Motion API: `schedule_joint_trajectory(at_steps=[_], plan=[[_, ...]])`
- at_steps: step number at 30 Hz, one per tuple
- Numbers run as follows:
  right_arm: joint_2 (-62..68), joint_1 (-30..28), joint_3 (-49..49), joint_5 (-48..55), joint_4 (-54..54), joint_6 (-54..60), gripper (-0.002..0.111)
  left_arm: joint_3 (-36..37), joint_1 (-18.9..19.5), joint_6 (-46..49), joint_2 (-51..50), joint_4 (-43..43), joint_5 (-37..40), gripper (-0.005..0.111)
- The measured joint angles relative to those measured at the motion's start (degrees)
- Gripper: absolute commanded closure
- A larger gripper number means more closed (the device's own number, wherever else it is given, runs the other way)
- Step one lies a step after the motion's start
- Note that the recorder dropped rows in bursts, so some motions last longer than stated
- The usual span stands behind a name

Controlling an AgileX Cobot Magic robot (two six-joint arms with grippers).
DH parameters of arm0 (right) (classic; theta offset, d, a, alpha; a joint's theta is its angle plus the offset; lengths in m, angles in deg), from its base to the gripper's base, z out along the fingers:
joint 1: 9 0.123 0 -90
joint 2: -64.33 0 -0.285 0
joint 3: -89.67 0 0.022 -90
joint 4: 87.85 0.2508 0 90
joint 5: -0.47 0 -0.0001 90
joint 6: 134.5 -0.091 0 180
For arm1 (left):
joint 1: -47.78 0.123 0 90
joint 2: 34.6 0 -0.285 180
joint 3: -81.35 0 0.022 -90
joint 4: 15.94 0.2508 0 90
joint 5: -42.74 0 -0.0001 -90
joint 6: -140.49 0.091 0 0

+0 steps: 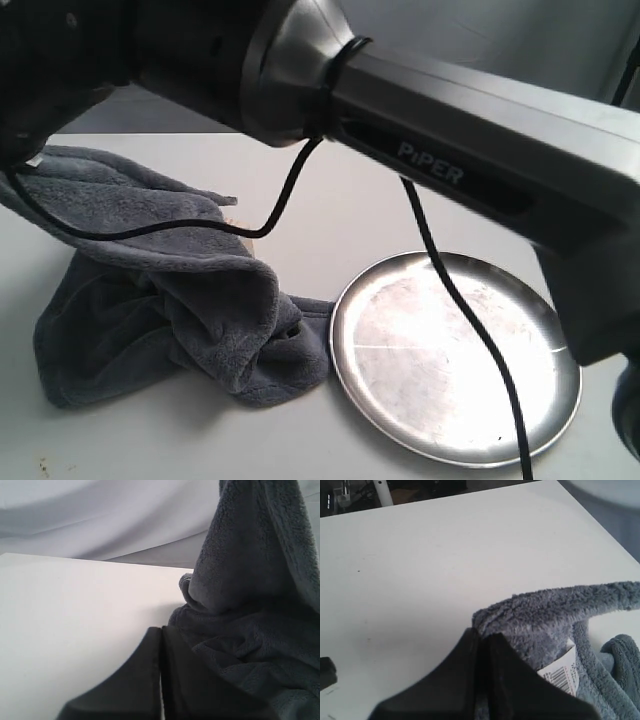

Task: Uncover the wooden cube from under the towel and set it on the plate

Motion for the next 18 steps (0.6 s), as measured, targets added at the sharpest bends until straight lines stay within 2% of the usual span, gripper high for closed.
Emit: schedule_joint_trajectory(at_steps=[11,18], plan=[[0.00,1.31,0.00,-0.70,6.46,0.94,0.108,0.00,0.00,0.00,0.00,0.00,0.00,0.107],[0.00,1.31,0.00,-0.81,20.65,8.22,0.108,0.00,0.00,0.00,0.00,0.00,0.00,0.107]])
